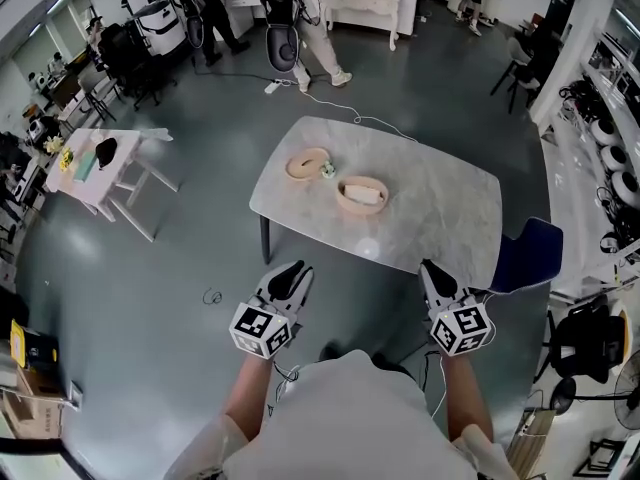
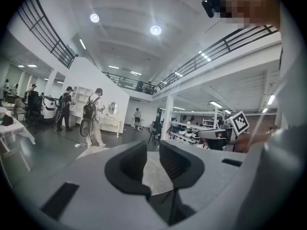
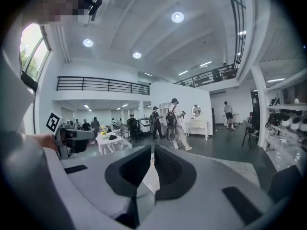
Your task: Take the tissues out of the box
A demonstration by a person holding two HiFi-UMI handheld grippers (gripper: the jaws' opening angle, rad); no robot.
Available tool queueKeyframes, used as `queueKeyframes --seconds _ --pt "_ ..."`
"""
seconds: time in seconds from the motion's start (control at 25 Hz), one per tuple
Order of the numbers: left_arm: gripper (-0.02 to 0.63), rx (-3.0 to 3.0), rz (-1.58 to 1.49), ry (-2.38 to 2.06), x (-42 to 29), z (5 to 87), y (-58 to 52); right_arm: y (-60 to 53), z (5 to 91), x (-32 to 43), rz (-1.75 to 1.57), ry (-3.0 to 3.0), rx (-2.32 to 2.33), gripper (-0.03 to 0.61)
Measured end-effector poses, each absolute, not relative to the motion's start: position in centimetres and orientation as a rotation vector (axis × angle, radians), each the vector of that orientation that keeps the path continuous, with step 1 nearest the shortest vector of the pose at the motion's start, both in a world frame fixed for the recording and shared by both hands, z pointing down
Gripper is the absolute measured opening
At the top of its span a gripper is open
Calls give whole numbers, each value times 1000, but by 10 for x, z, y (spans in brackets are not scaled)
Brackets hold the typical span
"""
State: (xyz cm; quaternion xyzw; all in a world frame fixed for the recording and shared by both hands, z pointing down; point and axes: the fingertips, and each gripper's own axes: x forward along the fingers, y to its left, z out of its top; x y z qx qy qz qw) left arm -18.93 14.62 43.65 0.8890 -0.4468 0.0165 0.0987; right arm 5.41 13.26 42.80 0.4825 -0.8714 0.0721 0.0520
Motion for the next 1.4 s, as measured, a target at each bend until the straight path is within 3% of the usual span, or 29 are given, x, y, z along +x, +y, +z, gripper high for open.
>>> queueKeyframes --seconds 0.8,1.4 --pt "87 2650 67 -1231 -228 455 125 119 441 14 233 -2580 1522 46" --pt "86 2564 111 -1279 -215 475 44 19 465 20 305 -2596 1432 46"
